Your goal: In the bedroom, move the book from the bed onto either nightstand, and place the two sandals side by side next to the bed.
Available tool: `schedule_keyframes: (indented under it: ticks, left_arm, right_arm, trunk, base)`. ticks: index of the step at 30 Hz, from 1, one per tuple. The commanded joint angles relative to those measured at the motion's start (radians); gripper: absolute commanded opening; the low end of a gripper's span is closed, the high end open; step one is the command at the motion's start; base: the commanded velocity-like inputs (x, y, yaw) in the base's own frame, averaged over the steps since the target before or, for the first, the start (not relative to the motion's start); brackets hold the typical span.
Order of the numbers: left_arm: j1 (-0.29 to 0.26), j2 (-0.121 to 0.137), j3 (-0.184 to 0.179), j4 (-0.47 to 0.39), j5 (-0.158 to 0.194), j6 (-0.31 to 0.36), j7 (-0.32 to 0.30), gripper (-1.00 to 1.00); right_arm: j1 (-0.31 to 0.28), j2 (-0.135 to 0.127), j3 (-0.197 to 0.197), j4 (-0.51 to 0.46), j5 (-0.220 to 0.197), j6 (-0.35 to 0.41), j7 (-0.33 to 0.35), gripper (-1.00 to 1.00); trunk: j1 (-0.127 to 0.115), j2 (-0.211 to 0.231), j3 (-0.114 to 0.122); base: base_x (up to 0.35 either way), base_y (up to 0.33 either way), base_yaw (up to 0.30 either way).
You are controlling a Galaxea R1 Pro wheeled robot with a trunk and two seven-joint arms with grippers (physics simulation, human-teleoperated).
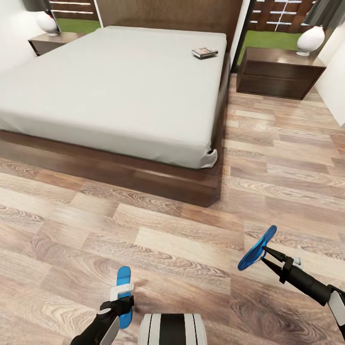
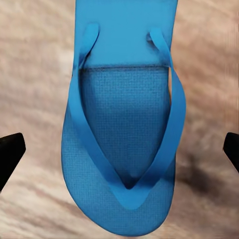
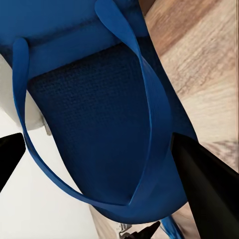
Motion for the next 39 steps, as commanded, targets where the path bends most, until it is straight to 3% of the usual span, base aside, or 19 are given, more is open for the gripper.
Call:
schedule_keyframes:
  ticks: [1, 7, 39]
  left_arm:
    - [0.000, 0.000, -0.004, -0.002, 0.009, 0.005, 0.006, 1.00]
    - [0.000, 0.000, -0.004, -0.002, 0.009, 0.005, 0.006, 1.00]
    - [0.000, 0.000, -0.002, -0.003, 0.011, 0.005, 0.006, 1.00]
  right_arm:
    - [0.000, 0.000, -0.001, 0.000, -0.003, 0.007, 0.002, -1.00]
    - [0.000, 0.000, -0.001, 0.000, -0.003, 0.007, 0.002, -1.00]
    - [0.000, 0.000, -0.001, 0.000, -0.004, 0.007, 0.002, -1.00]
  trunk:
    - [0.000, 0.000, -0.005]
    - [0.003, -0.002, -0.028]
    - [0.003, -0.002, -0.028]
  base:
    - [0.000, 0.000, 0.000]
    - [0.000, 0.000, 0.000]
    - [0.059, 0.000, 0.000]
